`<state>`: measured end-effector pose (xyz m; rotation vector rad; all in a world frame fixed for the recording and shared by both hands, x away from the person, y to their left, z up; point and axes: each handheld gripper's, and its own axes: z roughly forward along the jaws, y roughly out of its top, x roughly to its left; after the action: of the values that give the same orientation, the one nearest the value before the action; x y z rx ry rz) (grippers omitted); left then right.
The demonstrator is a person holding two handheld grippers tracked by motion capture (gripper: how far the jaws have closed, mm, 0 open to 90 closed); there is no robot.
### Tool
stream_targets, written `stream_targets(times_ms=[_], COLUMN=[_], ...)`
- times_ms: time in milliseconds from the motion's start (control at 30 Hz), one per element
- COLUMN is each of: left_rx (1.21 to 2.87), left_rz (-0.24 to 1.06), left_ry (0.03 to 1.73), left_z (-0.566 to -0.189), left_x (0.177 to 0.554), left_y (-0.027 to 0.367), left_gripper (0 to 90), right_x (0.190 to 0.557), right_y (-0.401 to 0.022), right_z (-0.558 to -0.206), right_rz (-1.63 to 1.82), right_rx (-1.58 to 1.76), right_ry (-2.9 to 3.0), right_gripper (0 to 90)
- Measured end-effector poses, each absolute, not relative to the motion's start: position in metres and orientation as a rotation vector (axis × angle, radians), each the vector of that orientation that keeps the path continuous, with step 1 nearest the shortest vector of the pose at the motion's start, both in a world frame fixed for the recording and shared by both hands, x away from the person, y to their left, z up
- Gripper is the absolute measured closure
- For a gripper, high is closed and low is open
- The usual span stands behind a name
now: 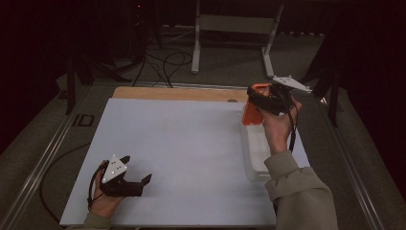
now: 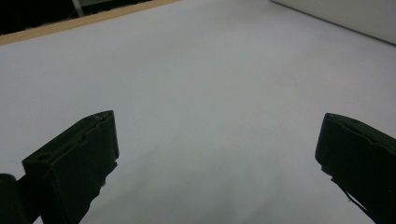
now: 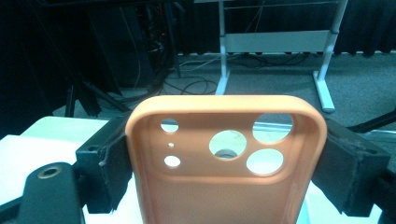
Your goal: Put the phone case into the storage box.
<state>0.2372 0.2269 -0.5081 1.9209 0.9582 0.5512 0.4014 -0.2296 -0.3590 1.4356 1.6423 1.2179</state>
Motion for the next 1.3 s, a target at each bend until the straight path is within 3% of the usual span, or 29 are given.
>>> stream_targets(times_ms=[1300], left_rx=[1.898], left_rz=[0.545], left_ry=[0.967], left_z=[-0.507], left_x=[0.236], left_y=[0.230], left_gripper=[0.5], right_x=[0.430], right_y=[-0.244], right_z=[-0.379], right_rz=[1.131], right_rx=[1.493], right_ry=[1.572], right_gripper=[15.7])
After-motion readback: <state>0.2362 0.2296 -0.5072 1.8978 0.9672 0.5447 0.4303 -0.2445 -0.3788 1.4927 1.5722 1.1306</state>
